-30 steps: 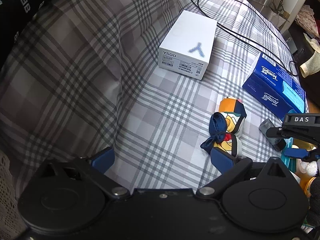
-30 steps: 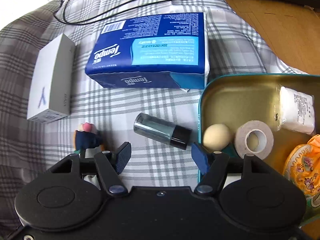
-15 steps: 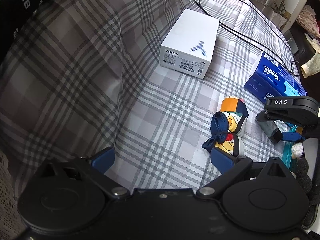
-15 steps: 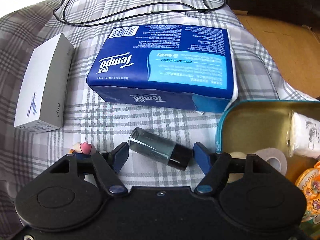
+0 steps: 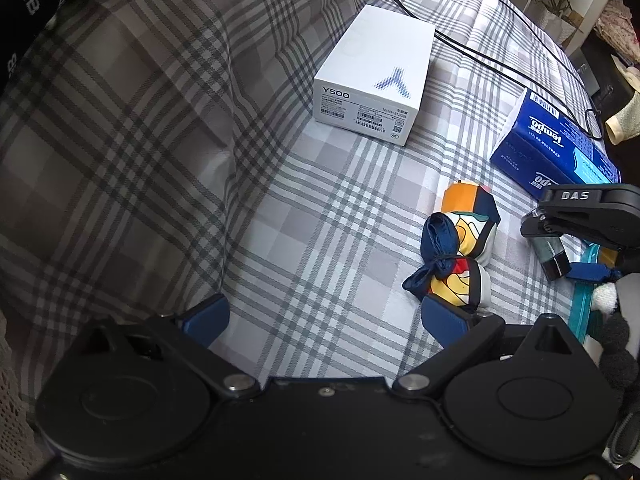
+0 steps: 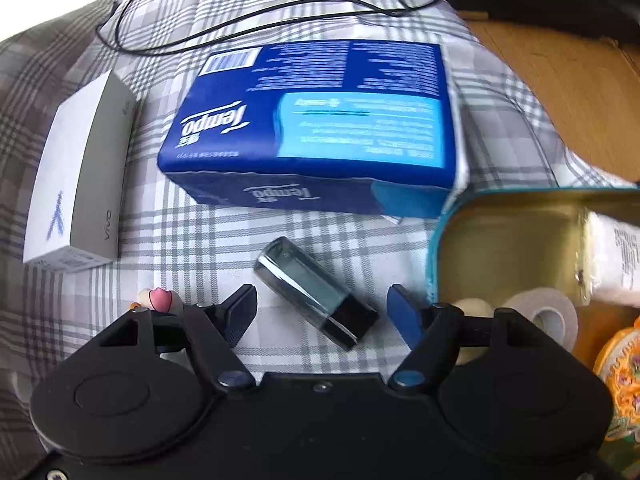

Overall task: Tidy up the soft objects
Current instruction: 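Grasp the plush toy with the left gripper while the right gripper grasps the clear black-capped bottle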

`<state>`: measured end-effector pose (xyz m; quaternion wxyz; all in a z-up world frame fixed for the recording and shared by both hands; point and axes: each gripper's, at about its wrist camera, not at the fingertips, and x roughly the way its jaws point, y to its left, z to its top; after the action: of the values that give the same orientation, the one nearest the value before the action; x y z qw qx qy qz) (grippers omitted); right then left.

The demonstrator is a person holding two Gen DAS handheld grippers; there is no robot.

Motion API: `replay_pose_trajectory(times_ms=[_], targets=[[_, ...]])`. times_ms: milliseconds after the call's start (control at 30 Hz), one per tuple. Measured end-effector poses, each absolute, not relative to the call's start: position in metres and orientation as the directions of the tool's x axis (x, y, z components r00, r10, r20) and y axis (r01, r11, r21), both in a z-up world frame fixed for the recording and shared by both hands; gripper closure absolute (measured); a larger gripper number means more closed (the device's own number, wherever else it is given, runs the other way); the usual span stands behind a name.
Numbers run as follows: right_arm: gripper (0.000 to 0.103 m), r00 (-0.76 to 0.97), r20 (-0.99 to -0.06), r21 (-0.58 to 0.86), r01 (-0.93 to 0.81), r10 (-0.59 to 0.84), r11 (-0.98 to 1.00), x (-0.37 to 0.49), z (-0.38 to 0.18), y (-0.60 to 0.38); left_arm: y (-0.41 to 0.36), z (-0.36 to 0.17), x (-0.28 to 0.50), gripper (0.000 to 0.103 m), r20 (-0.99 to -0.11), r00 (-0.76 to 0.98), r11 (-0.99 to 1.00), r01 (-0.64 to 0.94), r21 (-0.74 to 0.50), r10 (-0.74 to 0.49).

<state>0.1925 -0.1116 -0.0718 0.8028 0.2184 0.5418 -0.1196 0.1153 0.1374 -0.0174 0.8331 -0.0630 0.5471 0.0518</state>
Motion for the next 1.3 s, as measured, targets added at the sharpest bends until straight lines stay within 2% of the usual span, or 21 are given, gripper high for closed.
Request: replay_pose_trajectory(times_ms=[233,533,833,1033,1133,1200,1300], targets=[[0.034,0.394,-0.915,0.274,0.442,0.089,0.854,0.181,-0.064,-0.114,0.136,-0.014,0.113,0.001,-0.915,0.404,0.988,-0.141,-0.063,-0.001],[0.036,0.394,-0.919,0.103,0.305,-0.027,0.947,0.204,-0.076,-0.091,0.143,-0.014,0.112,0.001,-0.914,0.405,0.983,-0.161,-0.083,-0.010],[0.039,0.404,-0.914,0.032,0.175,-0.042,0.984,0.204,-0.083,-0.082,0.136,-0.016,0.119,0.001,-0.887,0.455,0.979,-0.129,-0.155,-0.081],[0.035,0.395,-0.918,0.040,0.110,-0.007,0.993,0.207,-0.084,-0.084,0.103,-0.025,0.132,0.001,-0.864,0.502,0.996,-0.055,-0.065,-0.029],[0.033,0.391,-0.921,0.034,0.089,-0.004,0.995,0.208,-0.085,-0.084,0.092,-0.032,0.140,0.001,-0.864,0.500,0.996,-0.025,-0.083,-0.060],[0.028,0.388,-0.921,0.041,0.078,0.008,0.996,0.209,-0.086,-0.083,0.089,-0.037,0.145,0.001,-0.867,0.493,0.995,-0.017,-0.096,-0.075],[0.021,0.391,-0.920,0.025,0.048,0.004,0.999,0.210,-0.089,-0.079,0.086,-0.048,0.154,0.001,-0.880,0.474,0.998,-0.032,-0.048,-0.027]])
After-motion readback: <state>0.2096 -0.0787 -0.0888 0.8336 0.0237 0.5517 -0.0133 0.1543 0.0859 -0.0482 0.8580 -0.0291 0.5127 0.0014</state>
